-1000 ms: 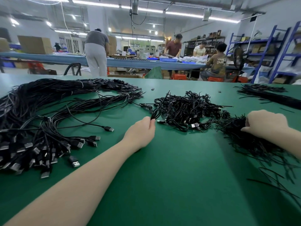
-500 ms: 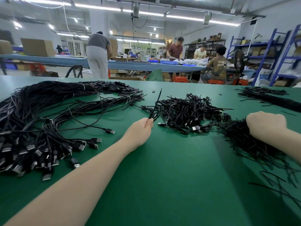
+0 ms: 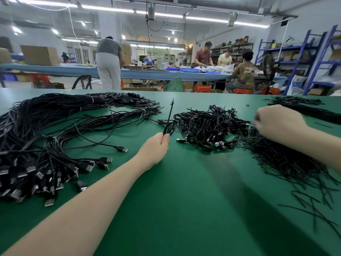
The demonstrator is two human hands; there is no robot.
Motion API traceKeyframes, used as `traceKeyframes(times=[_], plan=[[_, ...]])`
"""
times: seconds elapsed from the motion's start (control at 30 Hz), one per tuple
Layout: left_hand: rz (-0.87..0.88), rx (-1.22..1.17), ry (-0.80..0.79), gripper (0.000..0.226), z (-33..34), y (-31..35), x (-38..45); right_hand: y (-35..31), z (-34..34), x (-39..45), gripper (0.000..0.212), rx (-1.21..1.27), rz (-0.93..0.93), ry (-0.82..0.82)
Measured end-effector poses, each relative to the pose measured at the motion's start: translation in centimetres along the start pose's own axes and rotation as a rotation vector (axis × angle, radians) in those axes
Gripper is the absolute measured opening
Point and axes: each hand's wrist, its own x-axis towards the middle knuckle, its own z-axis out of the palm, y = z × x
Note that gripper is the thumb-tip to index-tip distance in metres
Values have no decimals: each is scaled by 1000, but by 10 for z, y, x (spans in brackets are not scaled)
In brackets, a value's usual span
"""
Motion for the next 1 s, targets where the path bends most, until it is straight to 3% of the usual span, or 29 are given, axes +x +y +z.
traceKeyframes(times=[0.1,0.17,0.4,0.57,0.7,1.0], plan=[[2,-5,11,31,0,5,-4,-46,-9,-17,19,286,-331,28],[5,-33,16,27,-1,6,-6,-76,-8,-25,18,403,-447,33],[39,-112,108,34,1,4,-6,-146,38,-24,15,880,-214,66],[59,-18,159,34,1,3,-1,-167,68,-27,11,1049,-136,193],[67,19,160,35,1,3,4,-166,73,-25,9,1105,-133,229],[55,-136,102,32,6,7,-1,-164,72,-29,20,1076,-212,185]])
